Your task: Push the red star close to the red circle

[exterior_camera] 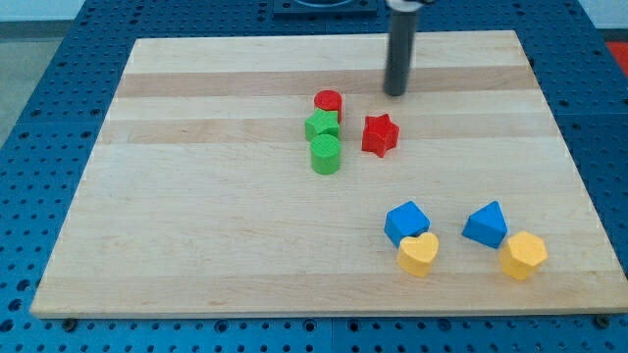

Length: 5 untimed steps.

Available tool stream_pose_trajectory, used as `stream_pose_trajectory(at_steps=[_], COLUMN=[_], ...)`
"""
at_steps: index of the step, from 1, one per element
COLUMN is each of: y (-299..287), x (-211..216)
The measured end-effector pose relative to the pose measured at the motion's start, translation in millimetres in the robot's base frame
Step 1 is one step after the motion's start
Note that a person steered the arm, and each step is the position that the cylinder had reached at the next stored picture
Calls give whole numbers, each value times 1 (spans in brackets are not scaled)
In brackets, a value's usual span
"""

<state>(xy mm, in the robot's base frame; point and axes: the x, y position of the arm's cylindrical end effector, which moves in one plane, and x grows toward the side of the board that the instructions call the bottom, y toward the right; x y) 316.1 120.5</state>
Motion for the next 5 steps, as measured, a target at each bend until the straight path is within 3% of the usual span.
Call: stream_pose_trajectory(at_steps=[1, 2, 5], y=[40, 42, 5], x=[39, 59, 160])
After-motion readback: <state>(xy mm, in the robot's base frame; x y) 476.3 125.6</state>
